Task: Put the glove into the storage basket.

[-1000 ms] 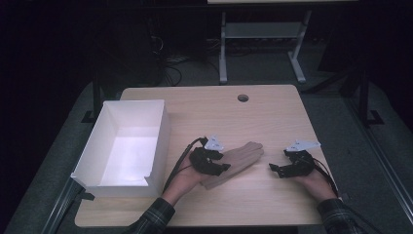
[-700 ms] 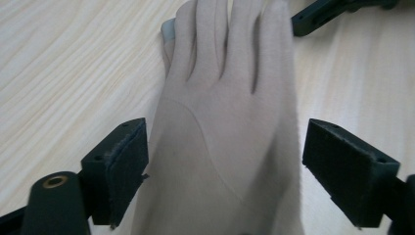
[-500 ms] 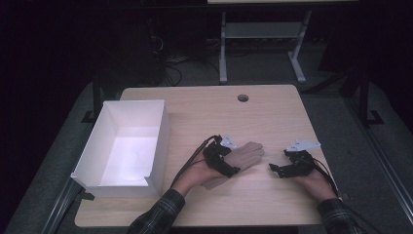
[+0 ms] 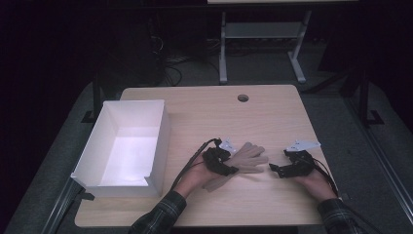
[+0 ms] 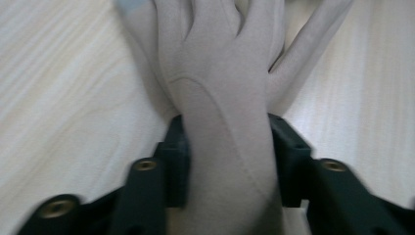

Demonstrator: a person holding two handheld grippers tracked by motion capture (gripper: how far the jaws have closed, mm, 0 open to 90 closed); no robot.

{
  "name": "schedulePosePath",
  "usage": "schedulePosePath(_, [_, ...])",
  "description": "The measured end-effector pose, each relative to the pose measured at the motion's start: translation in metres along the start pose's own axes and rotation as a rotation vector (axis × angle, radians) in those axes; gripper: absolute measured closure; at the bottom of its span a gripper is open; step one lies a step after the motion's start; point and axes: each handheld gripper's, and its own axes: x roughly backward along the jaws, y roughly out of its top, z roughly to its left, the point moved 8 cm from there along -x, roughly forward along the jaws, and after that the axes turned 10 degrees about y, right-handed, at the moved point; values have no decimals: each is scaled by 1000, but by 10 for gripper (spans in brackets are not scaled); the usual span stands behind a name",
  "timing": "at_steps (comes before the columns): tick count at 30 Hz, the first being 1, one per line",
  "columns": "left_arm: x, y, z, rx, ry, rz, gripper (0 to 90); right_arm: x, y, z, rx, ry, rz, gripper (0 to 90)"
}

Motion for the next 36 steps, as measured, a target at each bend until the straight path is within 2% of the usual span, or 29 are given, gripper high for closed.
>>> schedulePosePath(2, [1,0,0,9,-6,4,653,0,0,0,0,-1,0,133])
schedulePosePath(4, [2,0,0,-1,0,13,673,0,0,0,0,-1,-1,133])
schedulePosePath(9, [10,2,3,32,4,33,684,0,0,0,0,-1,-1,134])
schedulePosePath(12, [21,8,7,65,15,24,685,0,0,0,1,-1,-1,134])
schedulePosePath(15, [38,17,12,74,37,12,684,0,0,0,0,-1,-1,133])
schedulePosePath(19, [63,30,18,110,64,-6,684,0,0,0,-1,0,-1,133])
schedulePosePath(24, [104,46,28,145,91,-33,684,0,0,0,0,0,2,133])
schedulePosePath(25, [104,46,28,145,91,-33,684,0,0,0,0,0,2,133])
schedulePosePath(30, [139,52,40,171,121,-68,684,0,0,0,-3,1,-3,134])
schedulePosePath(33, [156,51,48,187,139,-78,684,0,0,0,-1,0,2,133])
schedulePosePath(35, [168,47,55,181,154,-68,684,0,0,0,0,0,2,133])
schedulePosePath(36, [174,46,58,199,159,-78,684,0,0,0,-1,0,2,133])
